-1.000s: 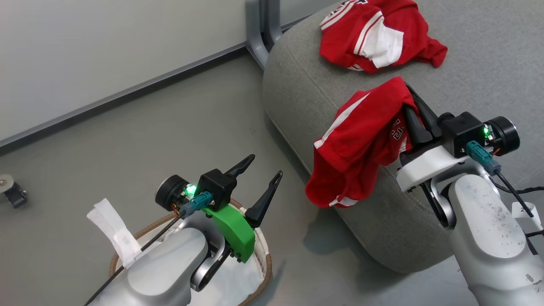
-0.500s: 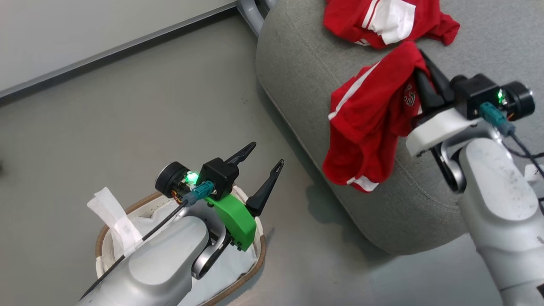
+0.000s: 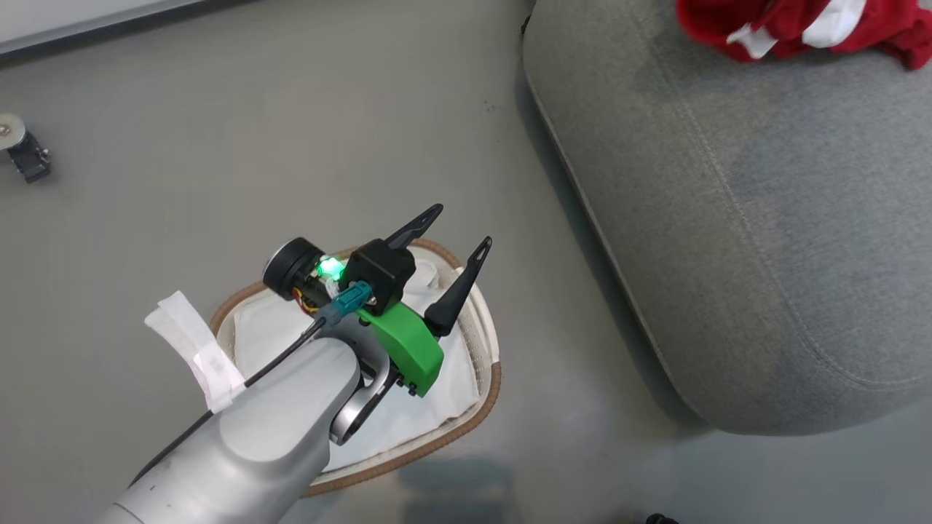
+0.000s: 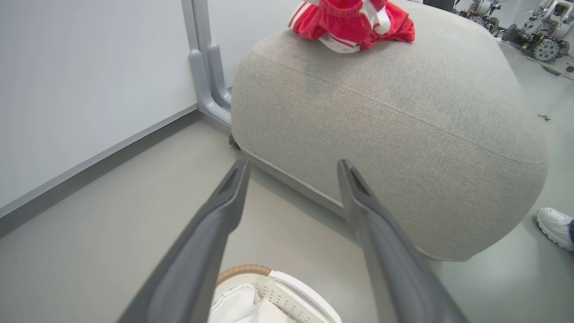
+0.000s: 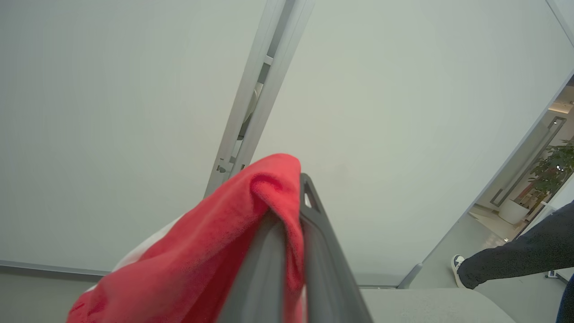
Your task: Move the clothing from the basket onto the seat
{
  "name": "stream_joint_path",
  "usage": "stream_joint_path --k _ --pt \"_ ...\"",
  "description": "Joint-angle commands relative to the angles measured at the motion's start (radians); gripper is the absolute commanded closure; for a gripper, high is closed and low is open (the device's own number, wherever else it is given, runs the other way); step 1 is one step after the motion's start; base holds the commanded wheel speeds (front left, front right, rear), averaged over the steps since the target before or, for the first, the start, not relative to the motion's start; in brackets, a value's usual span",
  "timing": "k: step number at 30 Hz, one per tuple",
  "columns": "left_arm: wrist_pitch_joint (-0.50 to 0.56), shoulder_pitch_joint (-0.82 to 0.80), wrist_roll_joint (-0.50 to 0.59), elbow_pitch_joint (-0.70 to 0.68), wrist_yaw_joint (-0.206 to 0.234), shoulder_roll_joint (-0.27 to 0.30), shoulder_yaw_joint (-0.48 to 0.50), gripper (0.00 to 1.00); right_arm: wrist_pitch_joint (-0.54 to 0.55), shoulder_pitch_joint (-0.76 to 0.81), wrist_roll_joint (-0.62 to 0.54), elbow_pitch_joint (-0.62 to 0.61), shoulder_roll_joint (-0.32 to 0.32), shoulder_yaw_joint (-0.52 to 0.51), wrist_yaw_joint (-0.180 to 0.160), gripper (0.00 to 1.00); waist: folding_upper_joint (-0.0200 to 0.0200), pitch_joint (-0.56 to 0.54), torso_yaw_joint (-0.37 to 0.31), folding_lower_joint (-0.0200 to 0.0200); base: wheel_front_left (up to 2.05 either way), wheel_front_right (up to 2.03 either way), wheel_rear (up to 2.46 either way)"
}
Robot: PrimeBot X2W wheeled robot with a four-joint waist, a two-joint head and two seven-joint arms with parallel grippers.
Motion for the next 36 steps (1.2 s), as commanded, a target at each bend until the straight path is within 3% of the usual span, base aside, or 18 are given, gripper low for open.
stream_joint_path --k 1,7,12,15,21,22,24,26,27,28,36 --pt "-0.004 -0.021 0.016 -0.008 0.005 0.001 0.003 0.00 0.016 -0.038 0.010 0.008 -0.036 -0.013 -0.001 1.00 -0.0001 0.081 0.084 0.0000 0.00 0.00 0.00" --pt "-0.004 -0.050 0.048 -0.044 0.012 -0.009 -0.007 0.00 0.085 -0.181 -0.008 0.052 -0.184 -0.059 -0.001 1.00 -0.0001 0.151 0.154 0.0000 0.00 0.00 0.00" --pt "-0.004 -0.078 0.079 -0.065 0.018 -0.020 -0.019 0.00 0.107 -0.194 -0.056 0.125 -0.246 -0.108 -0.001 1.00 -0.0001 0.209 0.190 0.0000 0.00 0.00 0.00" --pt "-0.003 -0.096 0.089 -0.077 0.021 -0.025 -0.022 0.00 0.089 -0.144 -0.074 0.198 -0.244 -0.152 -0.001 1.00 -0.0001 0.236 0.202 0.0000 0.00 0.00 0.00" --pt "-0.003 -0.121 0.110 -0.118 0.027 -0.031 -0.023 0.00 0.008 -0.028 -0.119 0.346 -0.180 -0.226 -0.001 1.00 -0.0001 0.266 0.211 0.0000 0.00 0.00 0.00" --pt "-0.003 -0.123 0.114 -0.127 0.028 -0.028 -0.023 0.00 -0.004 -0.012 -0.127 0.370 -0.167 -0.237 -0.001 0.93 -0.0001 0.267 0.210 0.0000 0.00 0.00 0.00" --pt "-0.003 -0.125 0.122 -0.138 0.031 -0.022 -0.026 0.00 -0.030 0.009 -0.143 0.408 -0.139 -0.254 -0.001 0.69 -0.0001 0.269 0.204 0.0000 0.00 0.00 0.00" --pt "-0.003 -0.125 0.125 -0.144 0.033 -0.015 -0.027 0.00 -0.056 0.026 -0.150 0.440 -0.108 -0.271 -0.001 0.56 -0.0001 0.268 0.196 0.0000 0.00 0.00 0.00" --pt "-0.001 -0.124 0.124 -0.148 0.036 -0.012 -0.026 0.00 -0.068 0.031 -0.157 0.452 -0.101 -0.278 -0.001 0.23 -0.0001 0.267 0.193 0.0000 0.00 0.00 0.00" --pt "-0.001 -0.123 0.125 -0.151 0.038 -0.008 -0.027 0.00 -0.079 0.033 -0.163 0.460 -0.093 -0.283 -0.001 0.00 -0.0001 0.265 0.187 0.0000 0.00 0.00 0.00" --pt "-0.001 -0.090 0.112 -0.169 0.050 0.017 -0.020 0.00 -0.125 0.072 -0.164 0.435 -0.038 -0.276 -0.001 0.00 -0.0001 0.218 0.142 0.0000 0.00 0.00 0.00"
